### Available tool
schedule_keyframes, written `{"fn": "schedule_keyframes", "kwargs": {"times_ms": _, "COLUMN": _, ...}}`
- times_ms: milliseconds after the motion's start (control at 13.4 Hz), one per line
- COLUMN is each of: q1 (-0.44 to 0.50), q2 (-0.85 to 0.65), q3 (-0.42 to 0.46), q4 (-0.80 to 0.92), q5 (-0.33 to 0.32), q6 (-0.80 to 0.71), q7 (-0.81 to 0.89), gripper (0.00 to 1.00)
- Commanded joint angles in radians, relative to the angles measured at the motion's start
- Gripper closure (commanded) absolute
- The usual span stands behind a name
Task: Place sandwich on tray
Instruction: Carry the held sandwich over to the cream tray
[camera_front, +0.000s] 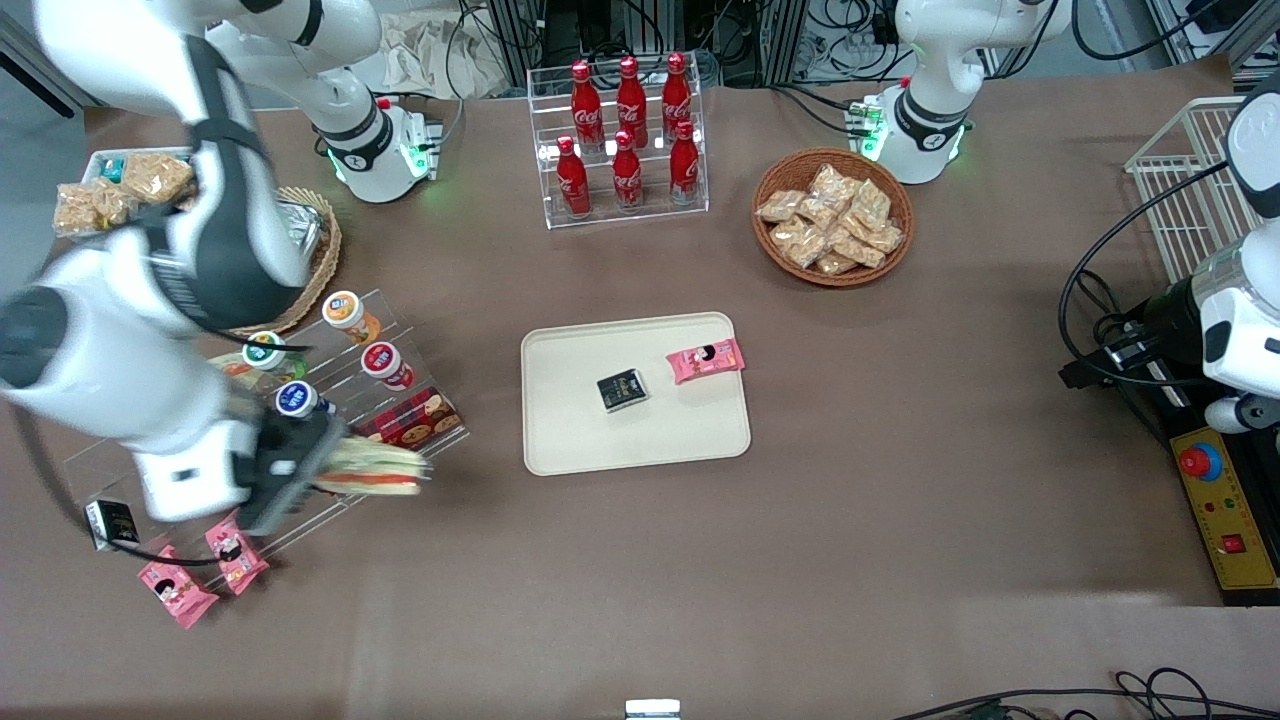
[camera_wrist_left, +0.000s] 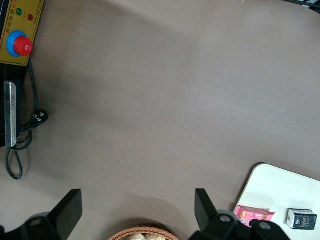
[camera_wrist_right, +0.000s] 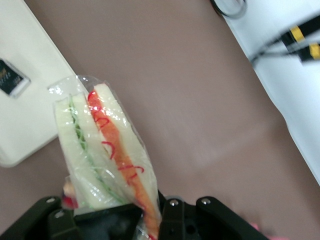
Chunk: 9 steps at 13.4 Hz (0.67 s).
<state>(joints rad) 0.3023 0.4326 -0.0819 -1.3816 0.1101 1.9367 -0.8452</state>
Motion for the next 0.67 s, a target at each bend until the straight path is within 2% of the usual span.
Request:
{"fn": "schedule_keyframes", "kwargs": {"times_ms": 0, "q1": 0.102, "q2": 0.092, "q3": -0.012, "q4": 0.009, "q5": 0.016, "q6": 0.114, "q7": 0.023, "gripper": 1.0}}
{"fn": "schedule_keyframes", "kwargs": {"times_ms": 224, "q1": 0.231, "q2": 0.181, "q3": -0.016, "q4": 0.01, "q5": -0.004, "q6": 0.24, "q7": 0.104, "gripper": 1.0}}
{"fn": "schedule_keyframes", "kwargs": {"times_ms": 374, "q1": 0.302, "q2": 0.228, "q3": -0.016, "q4": 0.01, "q5": -0.093, "q6": 0.309, "q7": 0.133, "gripper": 1.0}}
{"fn": "schedule_keyframes", "kwargs": {"times_ms": 599, "q1": 0.356, "q2": 0.264, "q3": -0.016, "q4": 0.003, "q5": -0.145, "q6": 0.34, "q7": 0.133, "gripper": 1.0}}
